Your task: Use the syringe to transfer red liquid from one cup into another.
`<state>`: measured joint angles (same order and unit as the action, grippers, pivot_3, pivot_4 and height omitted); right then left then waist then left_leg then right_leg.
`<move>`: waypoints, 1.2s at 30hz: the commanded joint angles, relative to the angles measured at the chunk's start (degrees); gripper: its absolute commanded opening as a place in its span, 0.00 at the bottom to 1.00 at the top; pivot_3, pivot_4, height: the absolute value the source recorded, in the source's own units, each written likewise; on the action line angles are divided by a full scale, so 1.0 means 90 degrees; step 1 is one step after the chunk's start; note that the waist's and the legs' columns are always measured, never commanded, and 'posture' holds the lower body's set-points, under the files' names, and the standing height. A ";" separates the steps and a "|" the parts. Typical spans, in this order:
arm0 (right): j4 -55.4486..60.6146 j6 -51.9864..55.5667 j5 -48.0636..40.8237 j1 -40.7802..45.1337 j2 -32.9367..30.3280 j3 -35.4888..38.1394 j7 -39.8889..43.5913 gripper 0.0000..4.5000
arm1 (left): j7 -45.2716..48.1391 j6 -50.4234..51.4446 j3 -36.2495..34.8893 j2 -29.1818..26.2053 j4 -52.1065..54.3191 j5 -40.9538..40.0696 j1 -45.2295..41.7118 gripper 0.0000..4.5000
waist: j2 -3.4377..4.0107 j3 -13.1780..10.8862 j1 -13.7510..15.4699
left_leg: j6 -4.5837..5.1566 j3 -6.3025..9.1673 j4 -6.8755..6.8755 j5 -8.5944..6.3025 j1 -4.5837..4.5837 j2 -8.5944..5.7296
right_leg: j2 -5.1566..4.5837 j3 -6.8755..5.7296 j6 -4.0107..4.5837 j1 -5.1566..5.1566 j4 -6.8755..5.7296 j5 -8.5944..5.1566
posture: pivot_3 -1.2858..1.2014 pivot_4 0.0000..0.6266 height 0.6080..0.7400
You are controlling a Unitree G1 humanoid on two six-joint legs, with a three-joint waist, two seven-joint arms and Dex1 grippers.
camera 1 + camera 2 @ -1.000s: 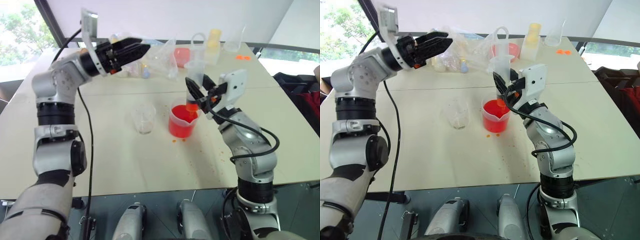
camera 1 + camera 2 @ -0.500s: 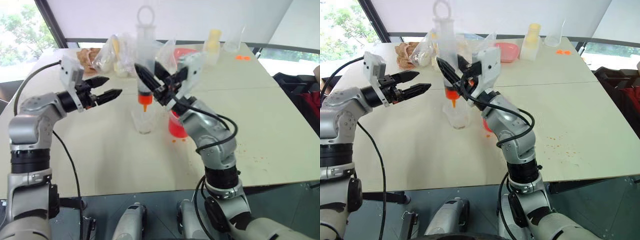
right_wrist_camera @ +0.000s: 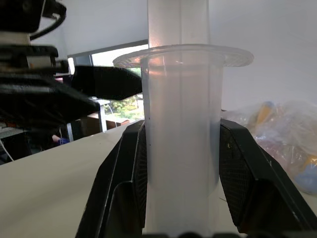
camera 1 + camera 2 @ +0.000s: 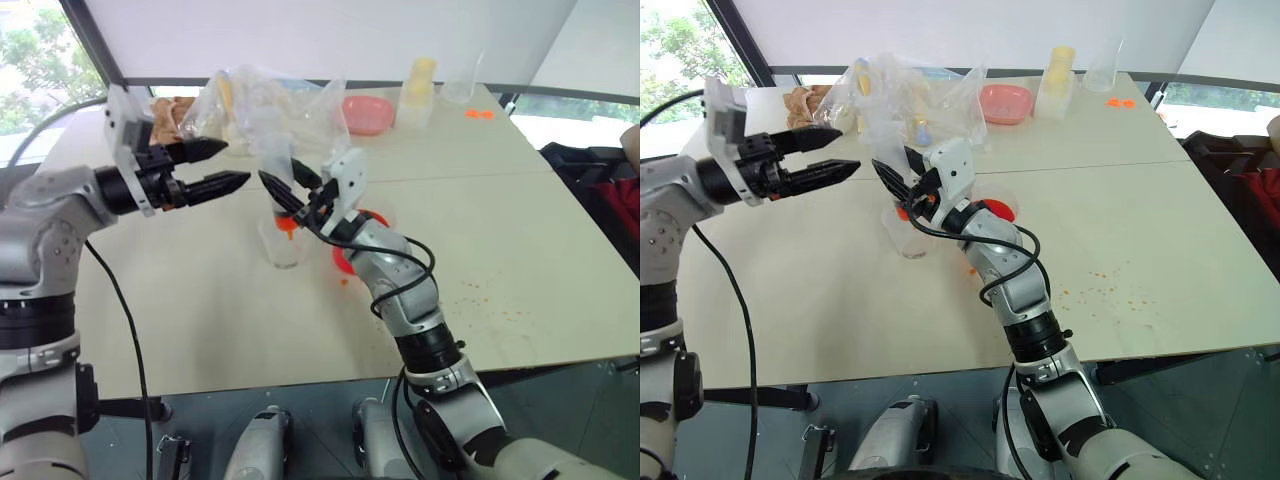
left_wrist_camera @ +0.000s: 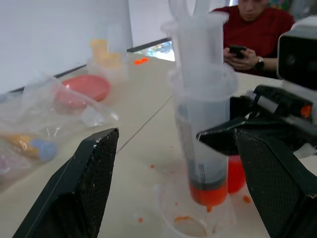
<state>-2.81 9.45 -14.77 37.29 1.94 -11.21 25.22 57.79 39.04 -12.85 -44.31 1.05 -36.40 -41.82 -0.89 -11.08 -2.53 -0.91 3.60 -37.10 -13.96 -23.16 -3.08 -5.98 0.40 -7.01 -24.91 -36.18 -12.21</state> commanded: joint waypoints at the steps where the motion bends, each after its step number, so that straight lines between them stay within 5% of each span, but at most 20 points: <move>1: -0.0030 -0.0331 0.0060 0.0236 0.0180 0.0015 0.0028 0.33 | -0.0283 -0.0548 -0.0280 0.0059 -0.0598 0.0122 -0.0792 0.85 | 0.0000 0.0000 0.0011 | -0.0001 0.0001 0.0000 0.0000 0.0000 0.0000 | 0.0001 0.0000 0.0000 0.0000 0.0000 0.0000 | 0.52 0.24 1.00; 10: -0.0216 -0.0520 0.0151 0.0326 0.0312 -0.0019 0.0116 0.33 | -0.0403 -0.2102 0.0341 0.0937 -0.2306 0.0973 -0.2511 0.85 | -0.0007 0.0001 0.0005 | -0.0009 0.0001 -0.0001 0.0005 -0.0002 -0.0005 | 0.0003 0.0001 0.0001 0.0003 0.0004 0.0002 | 0.52 0.24 1.00; 25: -0.0447 -0.0622 0.0233 0.0401 0.0342 0.0112 0.0083 0.33 | 0.0483 -0.1749 0.0234 0.0210 -0.2074 0.0834 -0.2222 0.85 | -0.0006 0.0000 -0.0058 | -0.0009 -0.0006 0.0002 0.0006 -0.0013 0.0002 | 0.0012 0.0017 0.0001 -0.0022 -0.0005 0.0002 | 0.52 0.24 1.00; 36: -0.0486 -0.0635 0.0237 0.0413 0.0374 0.0088 0.0098 0.33 | 0.0416 -0.1765 0.0403 0.0362 -0.1814 0.0978 -0.1983 0.85 | -0.0007 0.0000 -0.0004 | -0.0009 -0.0006 0.0000 0.0006 -0.0014 0.0002 | 0.0012 0.0019 0.0002 -0.0022 -0.0005 0.0002 | 0.52 0.24 1.00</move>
<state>-9.07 5.11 -12.49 39.39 4.19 -10.48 25.87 61.25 23.66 -9.79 -40.89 -16.86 -27.93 -58.98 -0.95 -11.09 -2.57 -1.00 3.55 -37.10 -13.91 -23.29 -3.07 -5.88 0.57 -6.99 -25.11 -36.23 -12.19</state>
